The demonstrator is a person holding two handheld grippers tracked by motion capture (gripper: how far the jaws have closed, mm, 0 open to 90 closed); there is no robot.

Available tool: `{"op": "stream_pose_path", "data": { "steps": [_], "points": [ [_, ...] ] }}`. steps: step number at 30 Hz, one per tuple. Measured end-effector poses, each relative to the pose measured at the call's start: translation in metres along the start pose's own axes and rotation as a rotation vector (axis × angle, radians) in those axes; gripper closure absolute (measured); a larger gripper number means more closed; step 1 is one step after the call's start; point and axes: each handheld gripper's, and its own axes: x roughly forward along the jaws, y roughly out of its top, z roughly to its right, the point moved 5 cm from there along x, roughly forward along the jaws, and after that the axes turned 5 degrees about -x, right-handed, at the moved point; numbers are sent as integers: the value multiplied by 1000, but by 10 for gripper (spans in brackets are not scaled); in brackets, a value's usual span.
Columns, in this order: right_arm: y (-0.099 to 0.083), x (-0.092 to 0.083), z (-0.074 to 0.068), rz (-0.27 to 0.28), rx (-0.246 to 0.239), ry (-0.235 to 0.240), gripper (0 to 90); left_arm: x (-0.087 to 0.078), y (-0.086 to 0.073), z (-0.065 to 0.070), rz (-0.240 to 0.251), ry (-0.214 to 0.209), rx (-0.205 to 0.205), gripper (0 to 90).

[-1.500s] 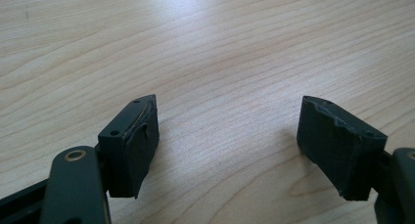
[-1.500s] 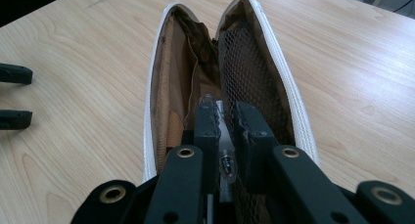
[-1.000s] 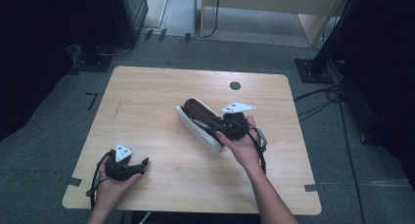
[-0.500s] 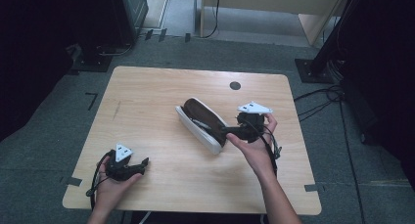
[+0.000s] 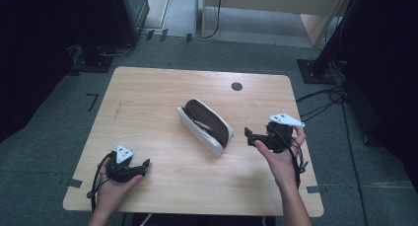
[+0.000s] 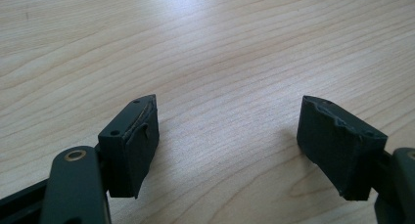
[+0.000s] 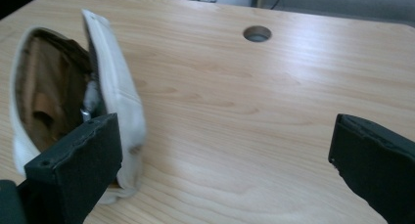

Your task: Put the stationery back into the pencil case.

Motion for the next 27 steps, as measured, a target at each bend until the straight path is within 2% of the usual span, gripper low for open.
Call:
{"op": "stream_pose_path", "data": {
  "steps": [5,9,15,23,27],
  "points": [
    [-16,-4,17,-17,12,-51,0,2,-1,1,-26,7,4,94],
    [-29,-5,27,-38,20,-73,0,3,-2,1,-48,16,6,2],
    [-46,-4,39,-63,34,-110,0,3,-2,0,-59,12,1,0],
    [-67,-1,51,-104,49,-142,0,4,-2,1,-54,7,4,0],
    [-80,0,57,-125,72,-150,0,4,-2,1,-55,8,3,0]
  ]
}}
